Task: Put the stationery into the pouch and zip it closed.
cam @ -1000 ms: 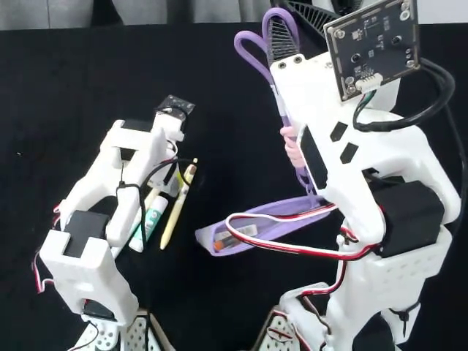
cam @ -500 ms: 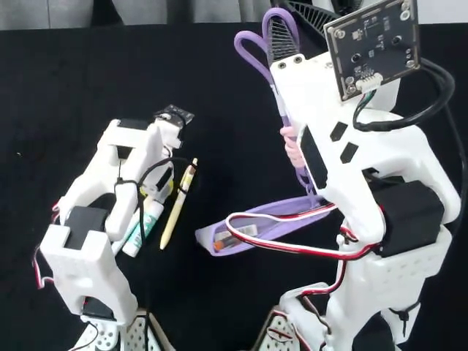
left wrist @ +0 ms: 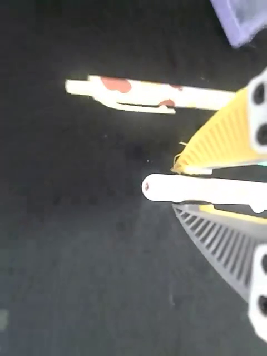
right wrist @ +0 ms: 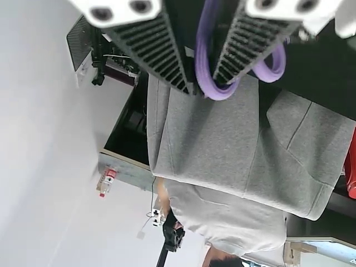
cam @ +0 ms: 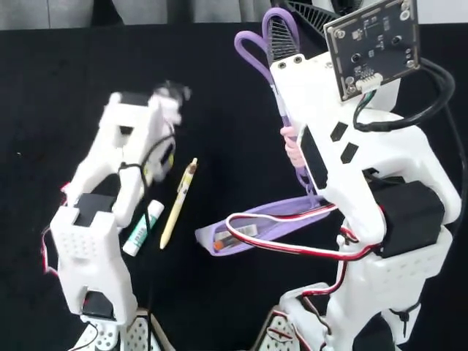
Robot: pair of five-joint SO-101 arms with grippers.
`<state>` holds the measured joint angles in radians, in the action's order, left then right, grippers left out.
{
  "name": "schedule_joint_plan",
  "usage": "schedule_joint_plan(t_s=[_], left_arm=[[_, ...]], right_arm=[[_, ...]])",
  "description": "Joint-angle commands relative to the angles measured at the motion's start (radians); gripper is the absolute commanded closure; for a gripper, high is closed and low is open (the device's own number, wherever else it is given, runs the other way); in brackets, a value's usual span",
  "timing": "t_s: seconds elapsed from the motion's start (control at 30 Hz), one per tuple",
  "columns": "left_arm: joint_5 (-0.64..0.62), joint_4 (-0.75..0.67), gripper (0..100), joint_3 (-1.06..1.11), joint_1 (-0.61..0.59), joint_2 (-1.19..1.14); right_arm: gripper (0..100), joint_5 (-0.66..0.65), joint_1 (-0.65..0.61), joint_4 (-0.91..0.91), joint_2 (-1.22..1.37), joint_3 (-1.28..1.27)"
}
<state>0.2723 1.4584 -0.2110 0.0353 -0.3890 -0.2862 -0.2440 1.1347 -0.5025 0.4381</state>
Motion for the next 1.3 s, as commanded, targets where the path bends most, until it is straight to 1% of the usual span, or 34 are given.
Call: schedule_joint_plan(t_s=[0.0, 0.17, 0.27, 0.4, 0.53, 0.67, 0.8, 0.93, 1.03, 1.27], left_arm=[[-0.078, 0.077, 97, -0.205, 0.004, 0.178], [-0.158, 0.091, 97, -0.360, 0.004, 0.428], [-0.229, 0.091, 97, -0.395, 0.024, 0.601], [-0.298, 0.092, 97, -0.387, 0.113, 0.842], [-0.361, 0.063, 97, -0.343, 0.262, 1.079], [-0.431, -0.046, 97, -0.246, 0.401, 1.283], [-0.496, -0.175, 97, -0.084, 0.490, 1.433], [-0.528, -0.252, 97, 0.077, 0.588, 1.548], [-0.522, -0.301, 97, 0.182, 0.668, 1.596], [-0.519, -0.443, 97, 0.472, 0.697, 1.656]], right_arm=[[98.7, -0.009, -0.005, -0.021, -0.015, 0.001], [98.7, -0.009, -0.005, -0.021, -0.015, 0.001], [98.7, -0.009, -0.005, -0.021, -0.015, 0.001], [98.7, -0.009, -0.006, -0.021, -0.013, -0.001], [98.7, -0.009, -0.006, -0.021, -0.013, -0.001], [98.7, -0.009, -0.006, -0.021, -0.013, -0.001], [98.7, -0.009, -0.006, -0.021, -0.013, -0.001], [98.7, -0.009, -0.006, -0.021, -0.013, -0.001], [98.7, -0.009, -0.006, -0.021, -0.013, -0.001], [98.7, -0.009, -0.006, -0.021, -0.013, -0.001]])
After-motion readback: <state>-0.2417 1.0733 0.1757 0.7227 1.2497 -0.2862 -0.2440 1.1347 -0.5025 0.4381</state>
